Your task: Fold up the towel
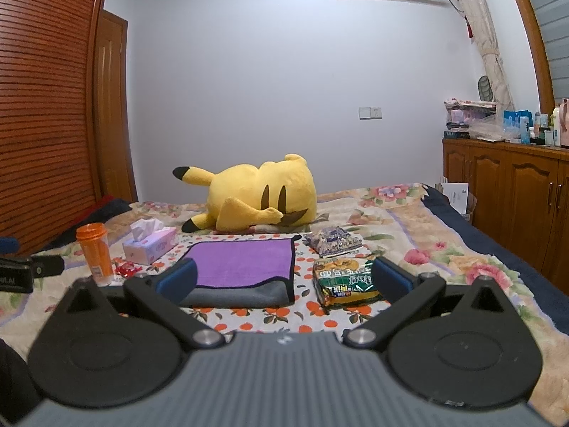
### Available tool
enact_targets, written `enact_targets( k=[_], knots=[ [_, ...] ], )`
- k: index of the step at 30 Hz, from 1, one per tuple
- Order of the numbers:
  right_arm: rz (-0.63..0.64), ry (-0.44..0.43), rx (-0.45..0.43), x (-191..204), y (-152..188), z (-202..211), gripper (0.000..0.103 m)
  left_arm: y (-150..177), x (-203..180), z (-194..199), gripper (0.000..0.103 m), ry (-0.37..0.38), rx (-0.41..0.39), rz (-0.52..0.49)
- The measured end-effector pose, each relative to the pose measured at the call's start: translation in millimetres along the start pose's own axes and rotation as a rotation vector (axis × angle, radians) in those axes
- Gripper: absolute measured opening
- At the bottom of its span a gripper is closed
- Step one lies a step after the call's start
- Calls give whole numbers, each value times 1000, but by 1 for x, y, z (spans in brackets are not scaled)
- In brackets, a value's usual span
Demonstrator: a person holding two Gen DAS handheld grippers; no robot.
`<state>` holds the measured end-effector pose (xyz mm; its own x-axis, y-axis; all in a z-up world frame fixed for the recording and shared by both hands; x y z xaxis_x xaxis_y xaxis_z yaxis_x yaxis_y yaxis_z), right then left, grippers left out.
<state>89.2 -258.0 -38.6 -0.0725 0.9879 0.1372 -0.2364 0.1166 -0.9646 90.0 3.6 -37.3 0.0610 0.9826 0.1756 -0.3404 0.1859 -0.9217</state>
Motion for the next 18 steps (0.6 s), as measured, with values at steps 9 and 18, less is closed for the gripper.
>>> enact_targets(
  k=[9,18],
  knots=[
    [7,5,42,2,14,-11,103,3,3,-18,103,11,42,0],
    [30,9,95,7,29,-28,103,6,11,-39,103,8,72,1]
  ],
)
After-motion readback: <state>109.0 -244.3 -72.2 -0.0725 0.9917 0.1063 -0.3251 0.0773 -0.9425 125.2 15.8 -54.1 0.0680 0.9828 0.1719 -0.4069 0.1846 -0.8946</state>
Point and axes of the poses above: each gripper's, at about its wrist camera, not at the fingertips, and z roughly against the way its jaws point, x to its left, y to its underside, the point moved 9 cm from there along -z, roughly the way its jaws point, and after that the axes turned 3 degrees about -z, right-handed, at the moved point
